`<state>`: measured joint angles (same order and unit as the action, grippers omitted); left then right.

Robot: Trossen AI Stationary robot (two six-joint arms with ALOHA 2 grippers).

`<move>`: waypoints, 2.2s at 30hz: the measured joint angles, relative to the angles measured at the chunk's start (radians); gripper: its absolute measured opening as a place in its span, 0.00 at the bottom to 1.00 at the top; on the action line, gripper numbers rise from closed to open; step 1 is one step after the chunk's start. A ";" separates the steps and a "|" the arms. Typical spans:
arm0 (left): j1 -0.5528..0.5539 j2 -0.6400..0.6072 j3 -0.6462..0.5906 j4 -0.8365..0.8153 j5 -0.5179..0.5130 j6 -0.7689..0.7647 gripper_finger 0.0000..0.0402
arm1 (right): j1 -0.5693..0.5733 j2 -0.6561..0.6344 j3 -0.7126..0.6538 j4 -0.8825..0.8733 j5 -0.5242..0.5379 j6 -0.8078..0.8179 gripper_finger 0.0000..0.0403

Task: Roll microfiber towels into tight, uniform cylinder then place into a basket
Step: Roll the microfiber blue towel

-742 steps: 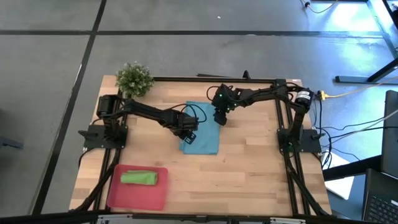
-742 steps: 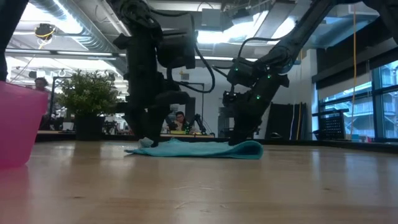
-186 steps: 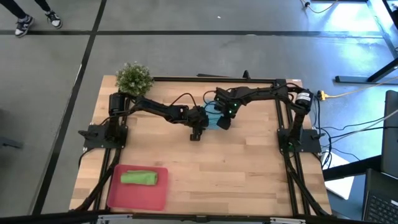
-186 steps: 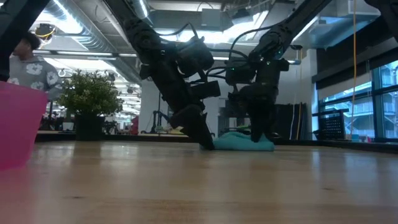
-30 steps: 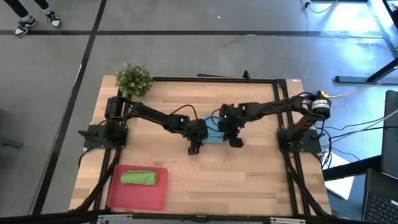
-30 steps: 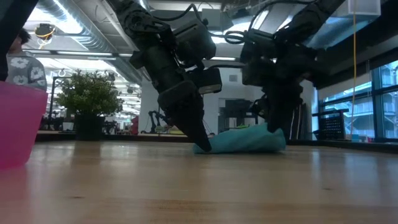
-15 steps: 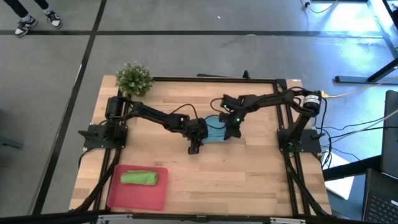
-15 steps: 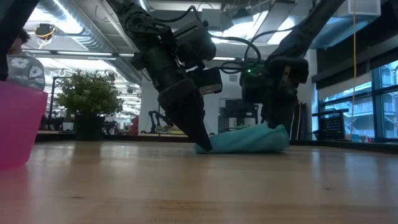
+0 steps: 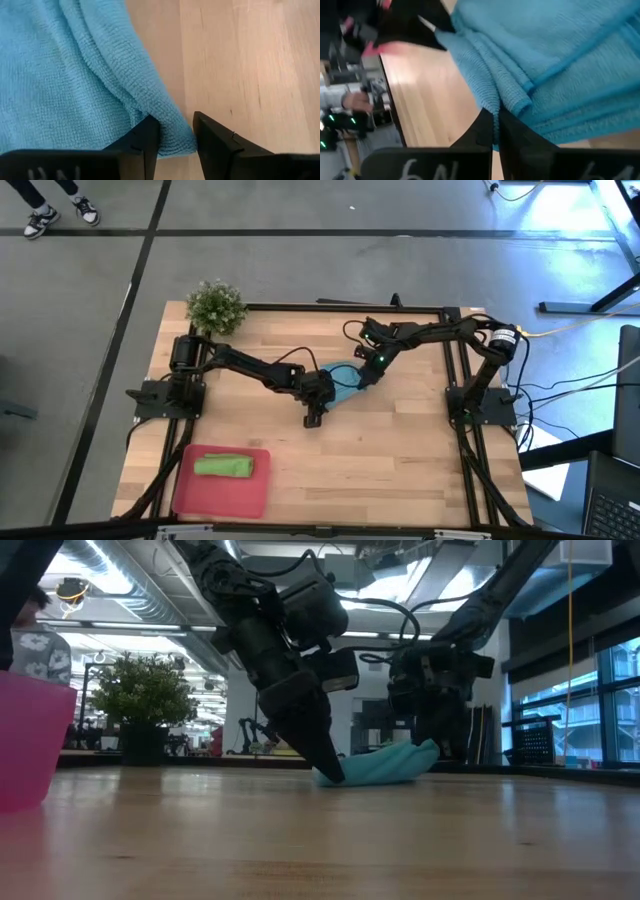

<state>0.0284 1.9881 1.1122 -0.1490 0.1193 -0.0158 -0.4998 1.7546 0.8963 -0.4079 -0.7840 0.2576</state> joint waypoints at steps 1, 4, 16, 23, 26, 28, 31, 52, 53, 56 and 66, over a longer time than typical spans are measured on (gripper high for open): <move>0.000 0.000 0.000 0.002 -0.002 0.000 0.28 | -0.007 0.000 0.000 0.007 0.001 0.025 0.02; 0.000 0.000 0.000 0.005 -0.008 0.000 0.27 | -0.026 0.000 0.000 0.020 0.011 0.116 0.02; -0.001 0.001 -0.001 0.017 -0.033 0.000 0.25 | -0.055 0.124 0.004 0.059 0.001 0.232 0.02; 0.010 -0.026 -0.005 0.013 -0.045 -0.005 0.08 | -0.055 0.127 0.003 0.064 0.009 0.224 0.03; 0.022 -0.054 -0.008 -0.005 -0.041 -0.009 0.02 | -0.054 0.128 0.002 0.069 0.013 0.211 0.03; 0.040 -0.080 -0.010 -0.017 -0.015 -0.016 0.01 | -0.054 0.128 0.002 0.070 0.016 0.209 0.03; 0.075 -0.116 -0.009 -0.037 0.049 -0.049 0.01 | -0.054 0.129 0.002 0.071 0.024 0.206 0.03; 0.229 -0.100 -0.004 -0.091 0.054 -0.292 0.00 | -0.030 0.132 0.002 0.083 0.057 0.184 0.03; 0.229 -0.087 -0.003 -0.084 0.045 -0.292 0.00 | -0.030 0.132 0.002 0.083 0.058 0.183 0.03; 0.229 -0.062 -0.001 -0.081 0.019 -0.291 0.00 | -0.029 0.132 0.001 0.082 0.058 0.180 0.03; 0.231 -0.049 -0.001 -0.081 0.014 -0.263 0.00 | -0.025 0.132 -0.001 0.143 0.025 0.133 0.13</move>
<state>0.2596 1.9390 1.1114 -0.2303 0.1333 -0.2787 -0.5251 1.8870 0.8955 -0.2651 -0.7587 0.3905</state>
